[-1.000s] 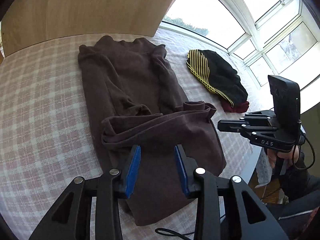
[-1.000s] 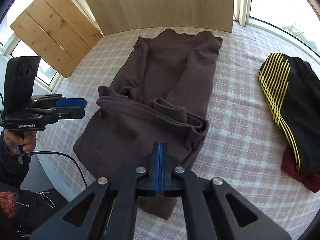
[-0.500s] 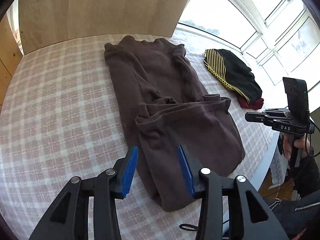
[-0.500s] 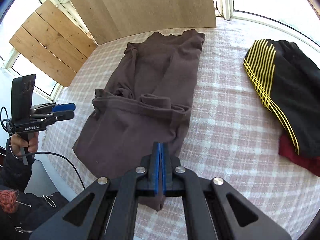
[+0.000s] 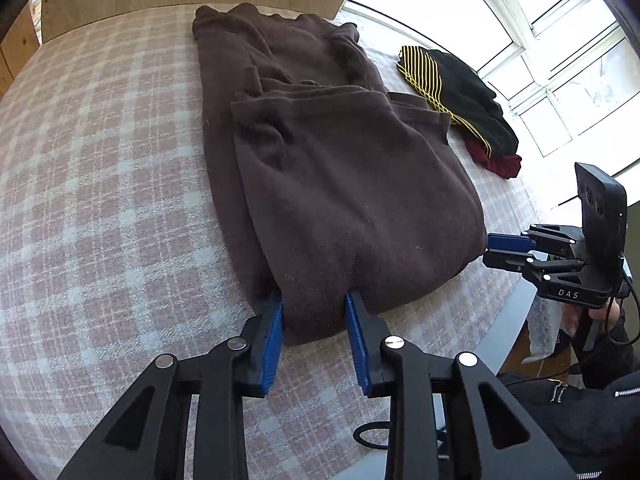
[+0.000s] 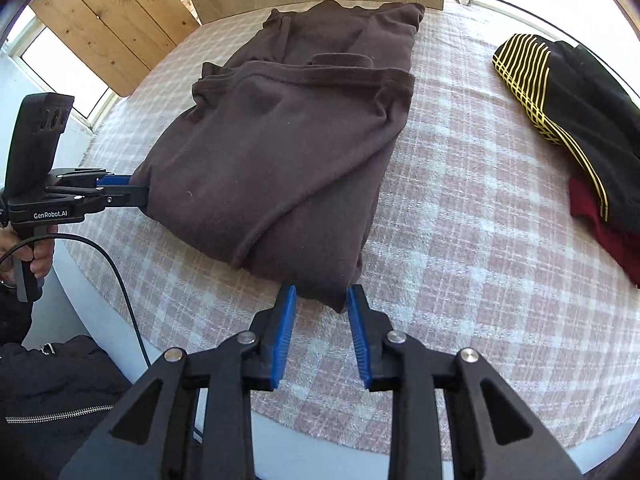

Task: Fold clothes

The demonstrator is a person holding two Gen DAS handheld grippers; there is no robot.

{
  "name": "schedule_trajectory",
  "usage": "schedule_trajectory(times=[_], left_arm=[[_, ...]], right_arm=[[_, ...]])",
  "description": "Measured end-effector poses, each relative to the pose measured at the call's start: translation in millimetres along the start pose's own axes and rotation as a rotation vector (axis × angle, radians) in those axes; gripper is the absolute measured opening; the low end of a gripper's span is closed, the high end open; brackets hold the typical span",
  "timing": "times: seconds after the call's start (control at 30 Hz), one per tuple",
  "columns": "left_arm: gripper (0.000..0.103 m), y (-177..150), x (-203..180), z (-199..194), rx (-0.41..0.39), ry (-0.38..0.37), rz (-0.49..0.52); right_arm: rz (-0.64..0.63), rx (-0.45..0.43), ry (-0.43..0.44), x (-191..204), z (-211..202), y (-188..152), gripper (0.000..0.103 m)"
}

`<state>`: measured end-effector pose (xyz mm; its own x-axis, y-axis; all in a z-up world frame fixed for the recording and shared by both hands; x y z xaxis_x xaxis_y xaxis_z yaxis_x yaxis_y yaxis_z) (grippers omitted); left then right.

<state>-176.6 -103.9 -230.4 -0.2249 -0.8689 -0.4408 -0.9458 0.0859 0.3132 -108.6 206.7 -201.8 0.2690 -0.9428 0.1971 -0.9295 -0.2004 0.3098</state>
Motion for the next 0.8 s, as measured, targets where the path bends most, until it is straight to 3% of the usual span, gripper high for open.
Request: schedule_trajectory(times=[0.17, 0.27, 0.43, 0.53, 0.6, 0.8], left_arm=[[0.025, -2, 0, -6, -0.008, -0.01, -0.001], [0.025, 0, -1, -7, -0.008, -0.011, 0.006], [0.025, 2, 2, -4, -0.006, -0.021, -0.002], [0.024, 2, 4, -5, -0.012, -0.024, -0.011], [0.024, 0, 8, -5, -0.012, -0.035, -0.025], [0.024, -6, 16, -5, 0.0, -0.07, -0.056]], right_arm=[[-0.057, -0.022, -0.046, 12, -8, -2, 0.027], [-0.065, -0.049, -0.027, 12, -16, -2, 0.027], [-0.094, -0.004, -0.029, 12, 11, 8, 0.027], [-0.08, -0.002, 0.016, 5, 10, 11, 0.019], [-0.063, -0.003, 0.033, -5, 7, 11, 0.005], [0.0, -0.01, 0.085, -19, 4, 7, 0.003]])
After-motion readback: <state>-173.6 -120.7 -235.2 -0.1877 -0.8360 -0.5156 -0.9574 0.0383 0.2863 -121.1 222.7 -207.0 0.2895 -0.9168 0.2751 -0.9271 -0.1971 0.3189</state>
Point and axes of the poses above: each gripper's, at about its wrist camera, not at the fingertips, and z roughly the way its jaws point, x to its left, y to its top, the point moved 1 cm from there along z, roughly the way its jaws point, and after that the axes turned 1 degree about z, right-handed, at the moved point
